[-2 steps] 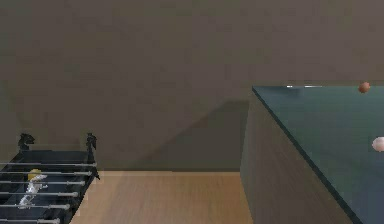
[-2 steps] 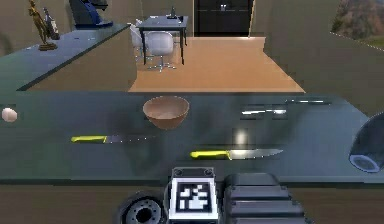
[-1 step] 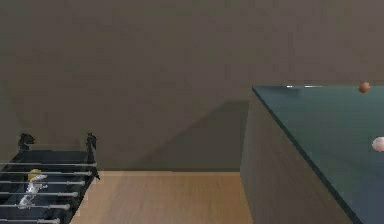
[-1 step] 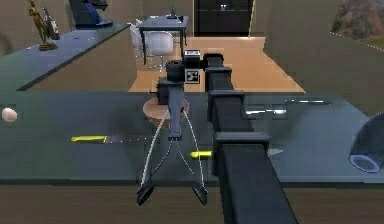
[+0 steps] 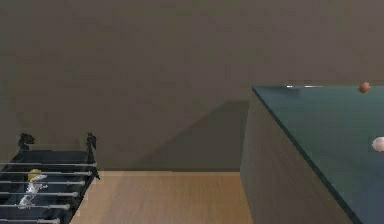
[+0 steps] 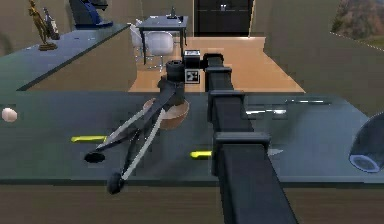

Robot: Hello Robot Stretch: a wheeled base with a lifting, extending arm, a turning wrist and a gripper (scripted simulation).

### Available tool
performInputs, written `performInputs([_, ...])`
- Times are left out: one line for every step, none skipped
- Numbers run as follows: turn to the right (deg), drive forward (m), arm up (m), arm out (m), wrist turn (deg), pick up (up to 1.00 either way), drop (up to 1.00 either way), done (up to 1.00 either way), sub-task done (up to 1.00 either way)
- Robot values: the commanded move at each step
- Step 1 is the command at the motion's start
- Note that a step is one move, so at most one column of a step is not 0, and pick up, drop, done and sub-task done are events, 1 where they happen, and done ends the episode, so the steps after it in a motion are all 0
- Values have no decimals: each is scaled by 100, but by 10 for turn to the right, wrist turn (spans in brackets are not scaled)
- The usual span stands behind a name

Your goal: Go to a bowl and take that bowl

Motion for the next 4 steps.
performInputs([0, 0, 0, 0, 450, 0, 0, 0, 0])
performInputs([0, 0, 0, 0, 450, 0, 0, 0, 0])
performInputs([0, 0, 0, 0, 330, 0, 0, 0, 0])
performInputs([0, 0, -8, 0, 0, 0, 0, 0, 0])
